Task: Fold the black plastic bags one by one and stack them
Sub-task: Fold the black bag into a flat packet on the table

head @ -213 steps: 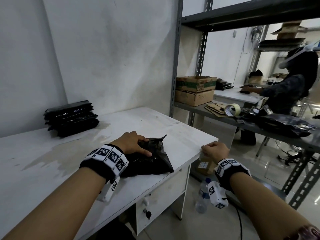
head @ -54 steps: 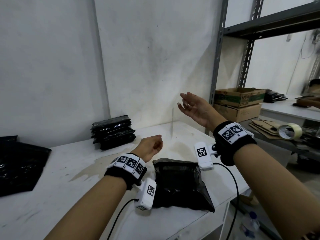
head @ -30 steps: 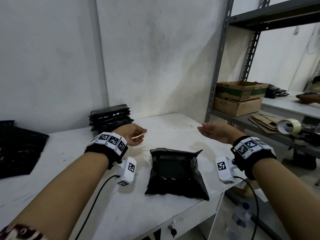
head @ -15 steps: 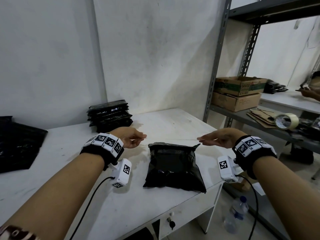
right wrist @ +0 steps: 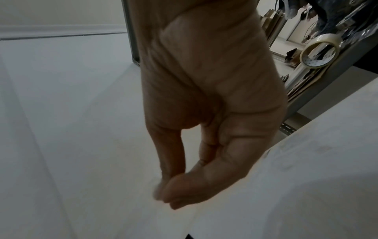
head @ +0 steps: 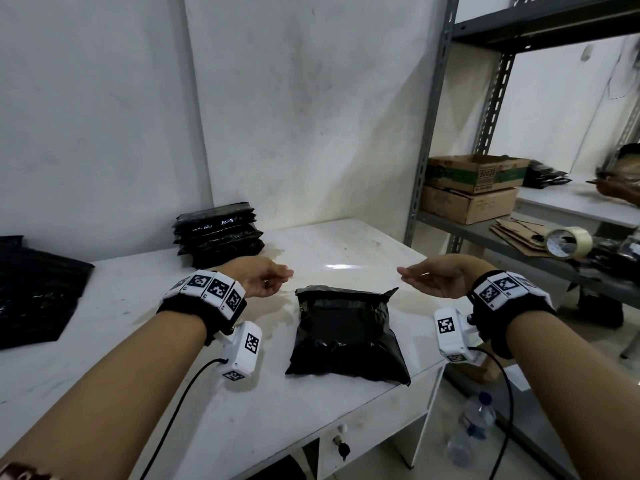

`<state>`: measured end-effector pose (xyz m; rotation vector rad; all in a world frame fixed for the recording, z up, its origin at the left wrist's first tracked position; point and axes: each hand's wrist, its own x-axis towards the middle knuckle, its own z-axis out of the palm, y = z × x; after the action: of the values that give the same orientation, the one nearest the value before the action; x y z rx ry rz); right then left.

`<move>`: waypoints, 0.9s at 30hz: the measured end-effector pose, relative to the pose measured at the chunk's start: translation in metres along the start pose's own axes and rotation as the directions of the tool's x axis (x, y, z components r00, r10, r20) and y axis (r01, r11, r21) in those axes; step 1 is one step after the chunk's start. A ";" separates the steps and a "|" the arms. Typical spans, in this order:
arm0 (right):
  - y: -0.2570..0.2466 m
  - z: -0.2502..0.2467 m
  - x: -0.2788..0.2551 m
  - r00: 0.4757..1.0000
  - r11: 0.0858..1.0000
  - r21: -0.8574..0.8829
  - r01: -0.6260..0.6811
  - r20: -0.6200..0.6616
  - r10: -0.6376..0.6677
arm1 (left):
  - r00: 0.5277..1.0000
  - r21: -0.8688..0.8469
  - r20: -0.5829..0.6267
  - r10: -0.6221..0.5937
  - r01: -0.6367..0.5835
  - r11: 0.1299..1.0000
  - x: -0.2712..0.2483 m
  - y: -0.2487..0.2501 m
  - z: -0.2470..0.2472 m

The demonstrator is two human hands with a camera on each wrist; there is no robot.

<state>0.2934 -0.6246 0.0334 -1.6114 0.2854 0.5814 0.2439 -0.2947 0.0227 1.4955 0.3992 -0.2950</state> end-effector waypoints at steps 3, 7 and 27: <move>0.002 -0.001 0.009 1.000 0.999 0.031 -0.024 -0.001 0.024 | 1.000 0.002 -0.004 -0.010 0.010 1.000 0.001 -0.002 0.001; 0.005 -0.005 0.015 0.999 0.999 -0.022 -0.042 -0.004 0.042 | 0.999 0.030 0.005 -0.034 0.034 0.999 0.005 -0.004 -0.001; 0.015 -0.003 0.018 0.995 0.994 -0.057 -0.096 0.017 0.097 | 0.996 0.071 0.021 -0.082 0.080 0.994 0.013 -0.013 -0.002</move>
<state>0.3015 -0.6263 0.0111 -1.6516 0.3365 0.6845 0.2498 -0.2923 0.0055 1.5452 0.4348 -0.3944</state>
